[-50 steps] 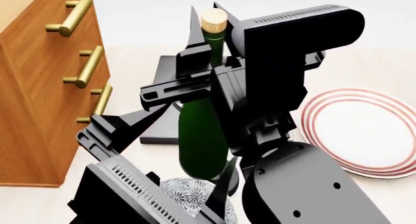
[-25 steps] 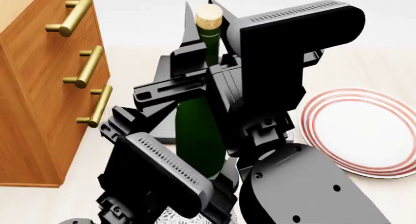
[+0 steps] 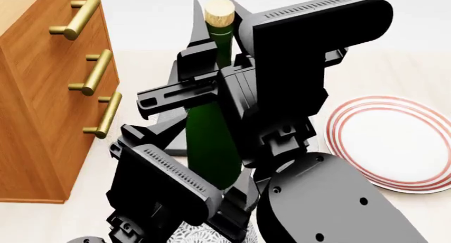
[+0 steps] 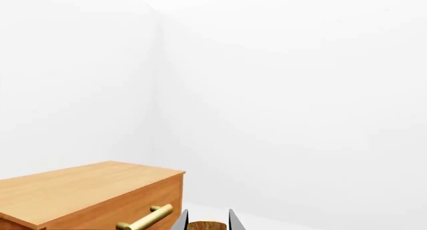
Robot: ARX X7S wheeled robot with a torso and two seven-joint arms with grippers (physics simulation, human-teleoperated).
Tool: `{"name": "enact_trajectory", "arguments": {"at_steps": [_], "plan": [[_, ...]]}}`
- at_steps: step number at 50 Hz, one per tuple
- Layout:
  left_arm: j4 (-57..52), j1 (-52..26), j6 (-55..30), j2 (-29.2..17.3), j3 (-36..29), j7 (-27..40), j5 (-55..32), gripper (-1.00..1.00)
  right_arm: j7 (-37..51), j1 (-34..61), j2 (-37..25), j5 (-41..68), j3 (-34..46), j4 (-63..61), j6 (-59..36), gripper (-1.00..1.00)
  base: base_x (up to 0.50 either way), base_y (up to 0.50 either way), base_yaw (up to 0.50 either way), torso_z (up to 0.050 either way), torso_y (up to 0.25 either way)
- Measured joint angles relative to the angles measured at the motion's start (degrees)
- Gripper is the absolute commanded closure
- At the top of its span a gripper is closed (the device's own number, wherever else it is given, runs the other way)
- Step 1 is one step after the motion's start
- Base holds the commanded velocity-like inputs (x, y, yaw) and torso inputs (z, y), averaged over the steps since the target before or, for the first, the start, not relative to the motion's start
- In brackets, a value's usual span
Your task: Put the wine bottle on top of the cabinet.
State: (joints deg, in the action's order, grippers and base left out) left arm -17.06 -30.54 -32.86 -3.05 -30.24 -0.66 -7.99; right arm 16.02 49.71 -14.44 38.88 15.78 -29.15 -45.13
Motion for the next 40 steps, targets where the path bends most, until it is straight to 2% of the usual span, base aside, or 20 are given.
{"name": "enact_trajectory", "arguments": {"at_steps": [14,15,35,36,40], "plan": [[-0.8,-0.1,0.4,-0.7,-0.2,1.3,-2.3,-1.0,0.1,-0.4,-0.4,0.0,0.6,0.0,0.5,1.0,0.0,0.0,0.0,0.0,0.001],[-0.8,-0.1,0.4,-0.7,-0.2,1.4,-2.4,1.0,0.1,-0.5,-0.4,0.0,0.6,0.1,0.6,1.0,0.0,0.0,0.0,0.0,0.0],[-0.6,-0.2,1.1,-1.8,-1.2,3.0,-1.9,1.0,0.5,-1.6,-0.8,-0.8,0.6,0.2,2.3,1.0,0.0,0.0,0.0,0.001,0.001],[-0.6,-0.2,1.1,-1.8,-1.3,3.0,-2.0,1.0,0.5,-1.6,-0.8,-0.8,0.6,0.2,2.3,-1.0,0.0,0.0,0.0,0.0,0.0],[-0.4,-0.2,1.1,-2.0,-1.5,3.1,-2.6,1.0,0.4,-2.0,-0.8,-1.1,0.7,0.4,2.7,-1.0,0.0,0.0,0.0,0.0,0.003]]}}
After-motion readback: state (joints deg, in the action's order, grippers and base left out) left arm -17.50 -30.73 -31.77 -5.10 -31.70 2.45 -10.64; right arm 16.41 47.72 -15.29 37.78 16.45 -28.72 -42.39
